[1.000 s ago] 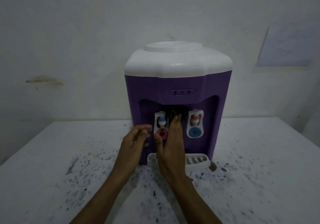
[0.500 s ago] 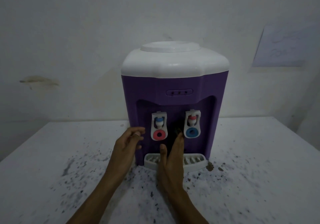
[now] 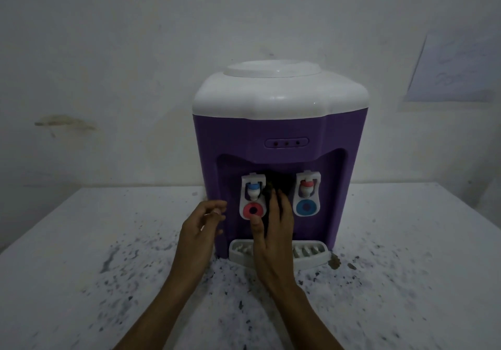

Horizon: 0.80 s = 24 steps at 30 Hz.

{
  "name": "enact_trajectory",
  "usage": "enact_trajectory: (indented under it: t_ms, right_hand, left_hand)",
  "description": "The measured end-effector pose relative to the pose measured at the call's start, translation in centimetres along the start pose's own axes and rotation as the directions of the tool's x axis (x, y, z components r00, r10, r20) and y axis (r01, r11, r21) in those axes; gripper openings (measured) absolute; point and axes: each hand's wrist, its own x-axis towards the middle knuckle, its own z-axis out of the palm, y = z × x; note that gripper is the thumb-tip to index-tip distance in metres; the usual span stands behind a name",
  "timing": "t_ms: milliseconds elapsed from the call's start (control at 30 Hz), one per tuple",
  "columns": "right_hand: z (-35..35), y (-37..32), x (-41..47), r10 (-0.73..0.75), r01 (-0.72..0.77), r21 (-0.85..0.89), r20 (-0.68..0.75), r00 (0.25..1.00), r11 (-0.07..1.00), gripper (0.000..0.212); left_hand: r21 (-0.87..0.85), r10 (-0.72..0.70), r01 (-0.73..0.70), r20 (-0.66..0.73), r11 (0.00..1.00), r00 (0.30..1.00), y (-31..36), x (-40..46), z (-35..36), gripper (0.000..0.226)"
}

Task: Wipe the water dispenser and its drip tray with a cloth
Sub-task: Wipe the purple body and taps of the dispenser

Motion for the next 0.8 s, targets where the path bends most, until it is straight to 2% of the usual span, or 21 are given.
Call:
enact_trajectory:
  t_ms: [200, 267, 300, 367, 433, 533, 600, 633, 700, 767, 800]
  right_hand:
    - [0.1, 0.3, -0.9, 0.127, -0.133, 0.135, 0.055, 0.990, 0.982, 0.053]
    - [-0.2, -0.3, -0.6, 0.228, -0.251, 0.290, 0.110, 0.967, 0.924, 0.042]
    - [-0.3, -0.8, -0.6, 0.285, -0.326, 0.390, 0.160, 0.945, 0.861, 0.042]
    - [0.0, -1.4, -0.6, 0.408, -0.490, 0.588, 0.279, 0.869, 0.644, 0.055]
    - [0.3, -1.9, -0.7, 0.511, -0.592, 0.730, 0.385, 0.768, 0.340, 0.063]
    - [-0.1, -2.5, -0.4, 0.506, -0.587, 0.810, 0.513, 0.693, -0.017, 0.053]
    - [-0.1, -2.6, -0.3, 0.458, -0.573, 0.800, 0.582, 0.672, -0.176, 0.051]
    - [0.2, -2.6, -0.3, 0.443, -0.564, 0.795, 0.598, 0.668, -0.222, 0.049]
    - [0.9, -2.4, -0.4, 0.438, -0.550, 0.797, 0.599, 0.670, -0.248, 0.046]
    - [1.6, -2.3, -0.6, 0.434, -0.548, 0.811, 0.578, 0.691, -0.207, 0.042]
    - [1.8, -2.3, -0.8, 0.446, -0.563, 0.814, 0.560, 0.698, -0.142, 0.038]
  left_hand:
    - [0.033, -0.027, 0.027, 0.001, 0.999, 1.000, 0.0, 0.4, 0.2, 0.019]
    - [0.045, -0.033, 0.032, 0.007, 0.998, 0.999, 0.1, 0.5, 0.2, 0.018]
    - [0.053, -0.034, 0.033, 0.014, 0.998, 0.999, 0.1, 0.6, 0.1, 0.018]
    - [0.069, -0.037, 0.035, 0.025, 0.997, 0.999, 0.1, 0.7, 0.0, 0.017]
    - [0.070, -0.045, 0.042, 0.034, 0.997, 0.998, 0.1, 0.8, -0.1, 0.017]
    - [0.052, -0.057, 0.055, 0.051, 0.997, 0.997, 0.4, 0.9, -0.2, 0.019]
    - [0.044, -0.054, 0.051, 0.059, 0.998, 0.997, 0.5, 0.9, -0.4, 0.020]
    - [0.039, -0.053, 0.051, 0.059, 0.998, 0.997, 0.6, 0.9, -0.4, 0.020]
    - [0.039, -0.051, 0.049, 0.047, 0.998, 0.998, 0.6, 0.9, -0.7, 0.021]
    - [0.049, -0.054, 0.052, 0.036, 0.997, 0.998, 0.5, 0.9, -0.9, 0.021]
    - [0.058, -0.054, 0.052, 0.035, 0.997, 0.998, 0.4, 0.9, -1.0, 0.021]
